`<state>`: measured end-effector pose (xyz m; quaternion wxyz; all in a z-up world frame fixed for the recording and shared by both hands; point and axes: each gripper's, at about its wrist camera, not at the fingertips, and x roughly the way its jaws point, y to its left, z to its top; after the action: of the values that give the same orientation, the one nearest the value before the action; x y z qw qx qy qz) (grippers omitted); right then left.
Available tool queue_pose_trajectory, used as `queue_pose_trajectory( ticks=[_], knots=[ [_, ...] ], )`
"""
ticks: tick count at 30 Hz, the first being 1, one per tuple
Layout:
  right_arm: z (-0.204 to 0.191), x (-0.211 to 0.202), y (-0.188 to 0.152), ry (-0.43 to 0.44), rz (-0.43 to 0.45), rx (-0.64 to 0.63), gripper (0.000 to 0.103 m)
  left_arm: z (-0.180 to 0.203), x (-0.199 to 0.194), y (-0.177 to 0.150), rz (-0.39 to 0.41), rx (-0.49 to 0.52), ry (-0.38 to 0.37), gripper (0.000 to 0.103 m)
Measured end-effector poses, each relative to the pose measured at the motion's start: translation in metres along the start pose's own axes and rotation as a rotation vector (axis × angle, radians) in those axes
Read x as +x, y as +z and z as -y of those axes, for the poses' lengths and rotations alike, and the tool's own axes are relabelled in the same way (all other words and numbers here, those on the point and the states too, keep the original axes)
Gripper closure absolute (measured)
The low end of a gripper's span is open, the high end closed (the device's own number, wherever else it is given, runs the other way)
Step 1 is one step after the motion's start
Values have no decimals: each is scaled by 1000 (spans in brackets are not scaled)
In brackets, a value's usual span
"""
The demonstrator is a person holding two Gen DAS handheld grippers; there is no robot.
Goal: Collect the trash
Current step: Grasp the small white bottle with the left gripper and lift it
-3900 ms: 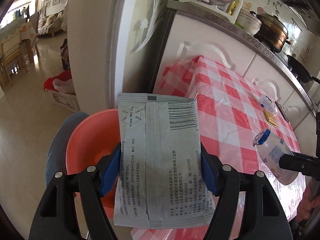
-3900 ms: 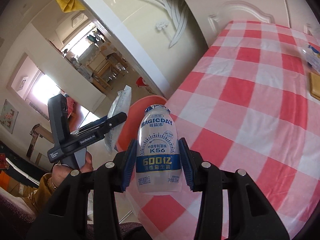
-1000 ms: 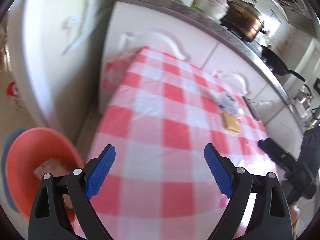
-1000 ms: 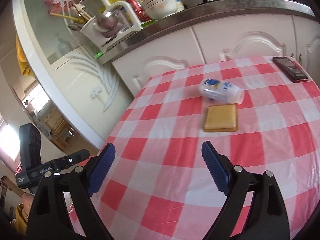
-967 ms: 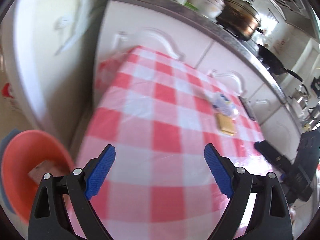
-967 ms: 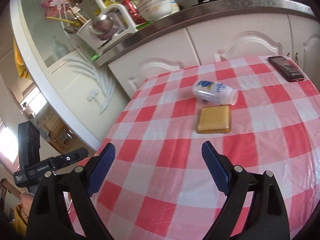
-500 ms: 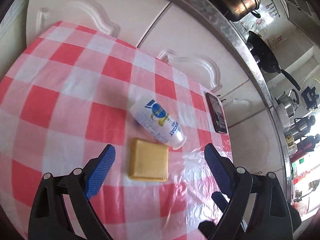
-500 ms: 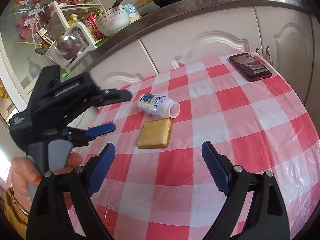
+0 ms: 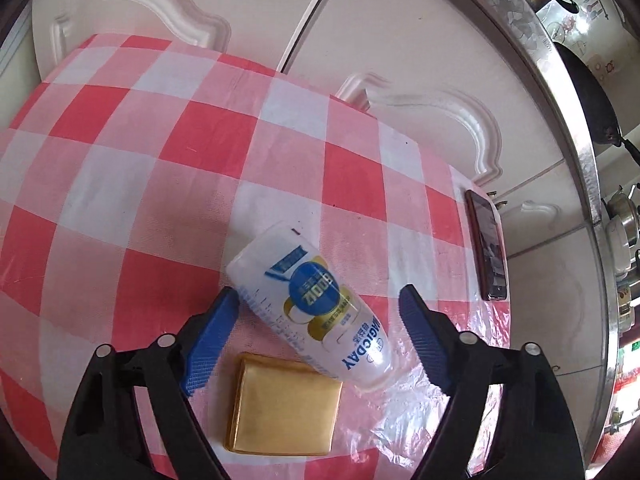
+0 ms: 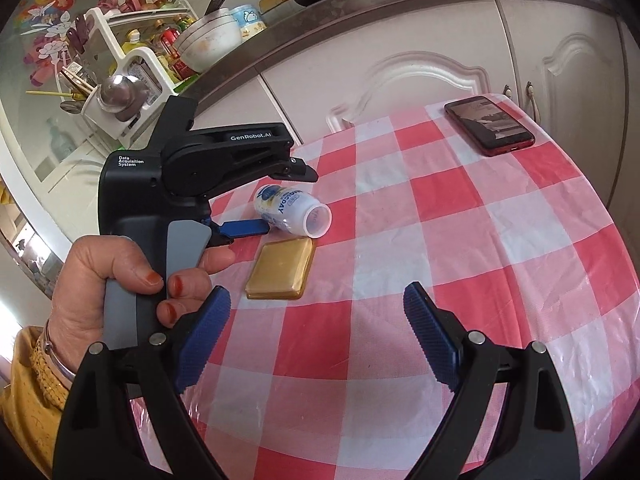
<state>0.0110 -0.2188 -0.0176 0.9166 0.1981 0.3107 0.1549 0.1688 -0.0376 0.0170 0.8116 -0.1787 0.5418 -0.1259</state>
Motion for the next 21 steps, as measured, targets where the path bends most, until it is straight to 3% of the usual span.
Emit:
queue_pose_trajectory(
  ticks=[5, 8, 16, 21],
  knots=[
    [-2, 7, 1, 0, -21, -4, 14, -4, -3, 1, 19, 9, 32, 49],
    [-5, 13, 0, -2, -41, -9, 14, -14, -7, 2, 30, -2, 23, 57],
    [-25, 36, -1, 4, -105, -71, 14, -52, -30, -3, 67, -34, -44, 59],
    [-48, 56, -1, -10, -163, -205, 14, -74, -52, -9, 103, -24, -36, 58]
  ],
)
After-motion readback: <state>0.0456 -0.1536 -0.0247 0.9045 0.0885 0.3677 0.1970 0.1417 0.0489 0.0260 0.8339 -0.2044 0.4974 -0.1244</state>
